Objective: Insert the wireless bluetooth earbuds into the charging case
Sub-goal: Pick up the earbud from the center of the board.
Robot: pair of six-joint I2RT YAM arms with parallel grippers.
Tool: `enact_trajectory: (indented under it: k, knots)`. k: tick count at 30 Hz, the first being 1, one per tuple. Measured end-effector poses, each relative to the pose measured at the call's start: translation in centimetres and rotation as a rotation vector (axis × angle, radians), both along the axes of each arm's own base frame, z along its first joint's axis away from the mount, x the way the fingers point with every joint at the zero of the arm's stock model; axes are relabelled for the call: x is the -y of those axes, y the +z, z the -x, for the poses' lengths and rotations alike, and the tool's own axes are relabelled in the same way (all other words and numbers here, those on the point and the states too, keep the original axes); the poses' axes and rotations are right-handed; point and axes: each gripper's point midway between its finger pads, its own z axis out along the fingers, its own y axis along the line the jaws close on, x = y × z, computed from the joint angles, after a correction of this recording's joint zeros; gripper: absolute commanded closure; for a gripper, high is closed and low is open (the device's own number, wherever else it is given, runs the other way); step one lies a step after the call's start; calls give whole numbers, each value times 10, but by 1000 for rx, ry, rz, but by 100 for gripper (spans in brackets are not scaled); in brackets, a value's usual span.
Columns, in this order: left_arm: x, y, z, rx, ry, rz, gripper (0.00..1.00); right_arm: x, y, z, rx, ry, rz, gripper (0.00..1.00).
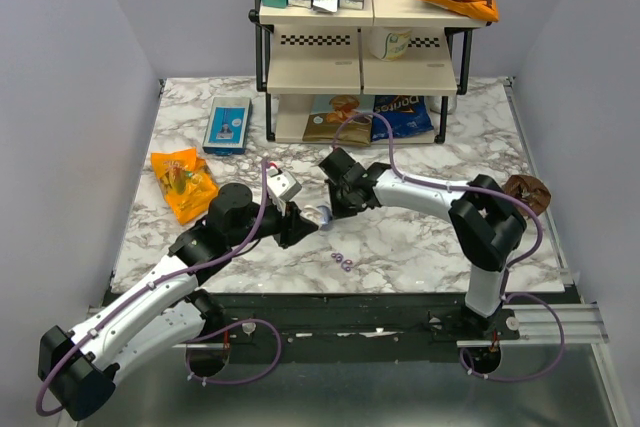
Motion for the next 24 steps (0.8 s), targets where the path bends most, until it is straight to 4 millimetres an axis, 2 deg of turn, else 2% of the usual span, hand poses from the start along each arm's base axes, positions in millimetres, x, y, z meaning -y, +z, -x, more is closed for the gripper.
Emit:
enact_trajectory:
  k: [5,9,18,22,24]
  knots:
    - [0,0,0,-1,0,-1,100,-17,12,-9,23,31,-42,79]
    - [0,-1,0,-2,0,-2,100,-24,14,-10,25,55,-57,76]
    - [-1,-2,1,-1,1,-1,100,-20,13,-14,34,41,-44,75]
    - [-1,-1,1,2,1,1,100,-13,10,-18,42,18,-29,65]
    - [-1,0,1,3,1,2,100,-9,10,-22,49,5,-22,64]
